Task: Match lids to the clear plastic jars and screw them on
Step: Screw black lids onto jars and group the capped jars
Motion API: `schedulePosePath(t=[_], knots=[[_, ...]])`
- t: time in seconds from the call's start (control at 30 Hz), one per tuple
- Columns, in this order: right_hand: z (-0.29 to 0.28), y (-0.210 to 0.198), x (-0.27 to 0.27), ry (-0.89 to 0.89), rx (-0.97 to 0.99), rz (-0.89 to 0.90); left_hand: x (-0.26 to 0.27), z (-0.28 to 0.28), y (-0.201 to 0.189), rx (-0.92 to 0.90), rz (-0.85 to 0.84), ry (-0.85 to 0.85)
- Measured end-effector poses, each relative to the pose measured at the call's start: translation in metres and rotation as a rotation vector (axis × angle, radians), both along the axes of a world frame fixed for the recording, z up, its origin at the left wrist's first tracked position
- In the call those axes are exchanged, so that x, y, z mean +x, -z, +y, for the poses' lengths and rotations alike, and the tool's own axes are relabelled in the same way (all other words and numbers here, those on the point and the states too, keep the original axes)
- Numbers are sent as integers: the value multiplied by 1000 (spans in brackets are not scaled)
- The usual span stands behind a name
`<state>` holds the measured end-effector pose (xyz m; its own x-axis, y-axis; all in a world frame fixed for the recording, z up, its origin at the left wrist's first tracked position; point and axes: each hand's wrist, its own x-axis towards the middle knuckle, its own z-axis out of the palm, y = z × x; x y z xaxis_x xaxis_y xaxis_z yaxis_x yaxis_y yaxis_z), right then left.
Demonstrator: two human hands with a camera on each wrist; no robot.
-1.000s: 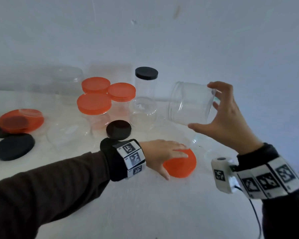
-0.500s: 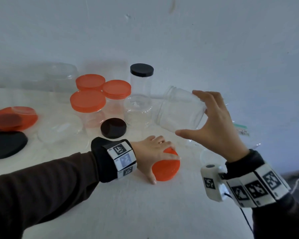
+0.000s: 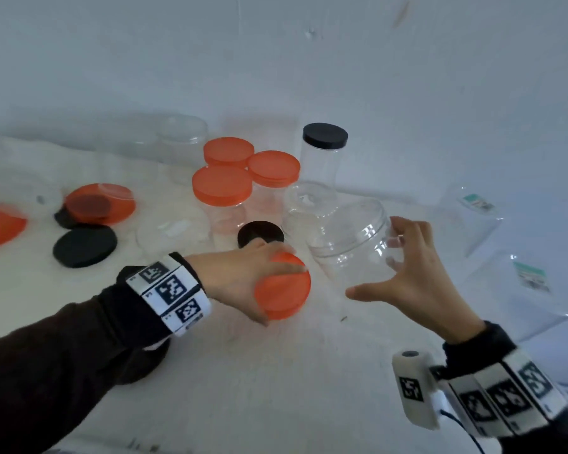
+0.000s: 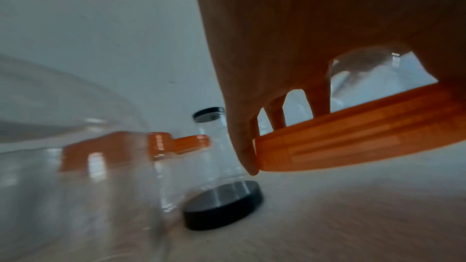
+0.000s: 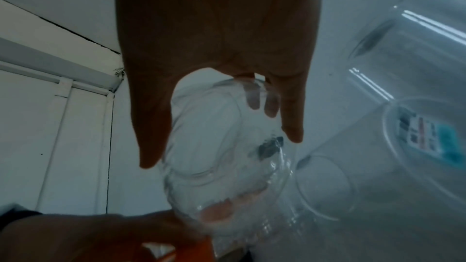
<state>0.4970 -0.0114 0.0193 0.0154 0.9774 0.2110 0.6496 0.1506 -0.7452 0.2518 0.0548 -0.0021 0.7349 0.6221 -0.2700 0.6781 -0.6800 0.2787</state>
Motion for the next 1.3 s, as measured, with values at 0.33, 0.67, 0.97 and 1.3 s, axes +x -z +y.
schedulePosePath(t=[0.33,0.67,0.97,1.3], knots=[[3,29,-10,-118,-136,-65,-63,0,-13,21,-456,-266],[11,42,-18,-354,-327,34,-47,-14,-15,38,-656,-318],[16,43,-28,-349,-369,111,-16,-21,-14,32,-603,-238],[18,44,-32,-354,-360,165,6,-25,-14,53,-412,-178]])
